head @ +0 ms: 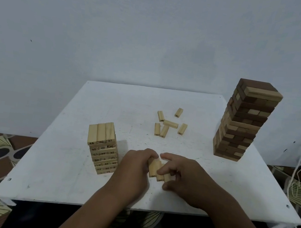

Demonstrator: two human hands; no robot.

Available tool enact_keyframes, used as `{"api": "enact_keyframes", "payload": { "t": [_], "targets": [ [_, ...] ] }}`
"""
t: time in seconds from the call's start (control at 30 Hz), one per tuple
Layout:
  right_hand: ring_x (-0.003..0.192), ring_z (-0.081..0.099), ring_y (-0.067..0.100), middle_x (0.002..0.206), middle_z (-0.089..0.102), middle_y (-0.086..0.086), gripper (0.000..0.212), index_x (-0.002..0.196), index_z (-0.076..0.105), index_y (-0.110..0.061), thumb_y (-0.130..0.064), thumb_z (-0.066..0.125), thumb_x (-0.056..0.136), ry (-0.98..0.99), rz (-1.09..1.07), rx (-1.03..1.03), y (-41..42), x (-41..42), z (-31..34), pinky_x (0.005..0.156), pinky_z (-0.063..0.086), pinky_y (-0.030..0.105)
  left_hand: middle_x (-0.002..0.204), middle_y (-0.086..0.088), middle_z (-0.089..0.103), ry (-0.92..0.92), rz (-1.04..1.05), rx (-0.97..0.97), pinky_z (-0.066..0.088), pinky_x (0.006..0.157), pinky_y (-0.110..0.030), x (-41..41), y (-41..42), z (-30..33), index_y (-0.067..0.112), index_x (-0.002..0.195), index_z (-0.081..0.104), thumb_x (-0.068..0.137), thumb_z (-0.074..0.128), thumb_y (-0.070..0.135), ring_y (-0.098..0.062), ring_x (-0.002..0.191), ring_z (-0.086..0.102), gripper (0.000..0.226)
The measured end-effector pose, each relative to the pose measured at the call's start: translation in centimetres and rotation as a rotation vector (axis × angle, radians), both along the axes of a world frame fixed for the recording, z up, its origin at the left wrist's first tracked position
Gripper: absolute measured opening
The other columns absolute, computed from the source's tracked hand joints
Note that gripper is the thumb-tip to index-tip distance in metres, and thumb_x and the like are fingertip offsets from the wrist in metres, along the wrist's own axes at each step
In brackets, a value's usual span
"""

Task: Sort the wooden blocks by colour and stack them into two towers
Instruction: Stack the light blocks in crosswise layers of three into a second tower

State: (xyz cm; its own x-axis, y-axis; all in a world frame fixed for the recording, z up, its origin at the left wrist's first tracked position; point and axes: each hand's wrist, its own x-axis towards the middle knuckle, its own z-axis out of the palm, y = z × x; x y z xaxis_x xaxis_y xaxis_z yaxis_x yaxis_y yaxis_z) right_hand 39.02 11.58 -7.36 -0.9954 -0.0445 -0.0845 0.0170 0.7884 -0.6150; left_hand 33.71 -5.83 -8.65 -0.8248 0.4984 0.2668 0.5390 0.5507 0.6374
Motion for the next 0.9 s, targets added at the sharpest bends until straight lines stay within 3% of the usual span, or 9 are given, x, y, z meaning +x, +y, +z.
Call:
{"api": "enact_keyframes", "payload": {
  "t": [0.1, 0.2, 0.37, 0.53, 0.63, 0.9],
  "targets": [
    [0.103, 0.059, 0.005, 0.129, 0.06, -0.017, 0.029, 0.096, 0.074, -0.03, -0.017, 0.085, 0.072, 0.031, -0.033, -0.033, -0.1, -0.1, -0.5, 0.089, 0.048, 0.018, 0.085, 0.019, 0.05, -0.024, -0.013, 0.013, 0.039, 0.068, -0.004, 0.2, 0.0, 0.3, 0.024, 0.116, 0.065, 0.084, 0.057, -0.008, 0.008, 0.078, 0.049, 0.045],
    [0.089, 0.057, 0.006, 0.115, 0.066, -0.012, 0.038, 0.102, 0.071, -0.035, -0.021, 0.085, 0.07, 0.053, -0.058, -0.023, 0.0, -0.3, -1.0, 0.081, 0.049, 0.02, 0.085, 0.019, 0.05, -0.045, -0.029, 0.006, 0.04, 0.067, -0.005, 0.2, -0.2, 0.6, 0.024, 0.117, 0.064, 0.083, 0.058, -0.008, 0.005, 0.075, 0.052, 0.047],
    [0.086, 0.052, -0.003, 0.118, 0.062, -0.016, 0.038, 0.107, 0.067, -0.037, -0.023, 0.082, 0.076, 0.087, -0.065, -0.005, 0.0, -0.3, -1.3, 0.073, 0.036, 0.006, 0.086, 0.021, 0.048, -0.053, -0.075, -0.01, 0.043, 0.069, -0.008, 0.2, -0.3, 0.9, 0.027, 0.116, 0.065, 0.084, 0.056, -0.009, 0.004, 0.08, 0.052, 0.049],
    [0.081, 0.056, 0.004, 0.11, 0.058, -0.021, 0.042, 0.11, 0.065, -0.036, -0.024, 0.084, 0.074, 0.082, -0.101, -0.025, 0.0, -0.4, -1.2, 0.07, 0.044, 0.008, 0.089, 0.025, 0.045, -0.079, -0.063, 0.005, 0.04, 0.069, -0.002, 0.2, -0.3, 0.9, 0.026, 0.119, 0.064, 0.083, 0.059, -0.01, 0.015, 0.083, 0.052, 0.051],
    [0.08, 0.058, 0.008, 0.1, 0.059, -0.014, 0.04, 0.102, 0.064, -0.033, -0.023, 0.087, 0.07, 0.094, -0.127, -0.044, 0.1, -0.5, -1.1, 0.072, 0.05, 0.013, 0.09, 0.027, 0.044, -0.086, -0.063, 0.019, 0.04, 0.071, 0.0, 0.2, -0.3, 0.9, 0.023, 0.118, 0.064, 0.083, 0.059, -0.012, 0.024, 0.088, 0.047, 0.049],
    [0.082, 0.06, 0.001, 0.092, 0.062, -0.022, 0.032, 0.099, 0.072, -0.031, -0.019, 0.085, 0.072, 0.088, -0.145, -0.054, 0.1, -0.4, -1.0, 0.074, 0.047, 0.007, 0.095, 0.019, 0.054, -0.028, -0.087, 0.002, 0.034, 0.074, 0.003, 0.0, -0.4, 0.3, 0.022, 0.116, 0.069, 0.082, 0.062, -0.01, 0.027, 0.094, 0.04, 0.047]
  ]
}}
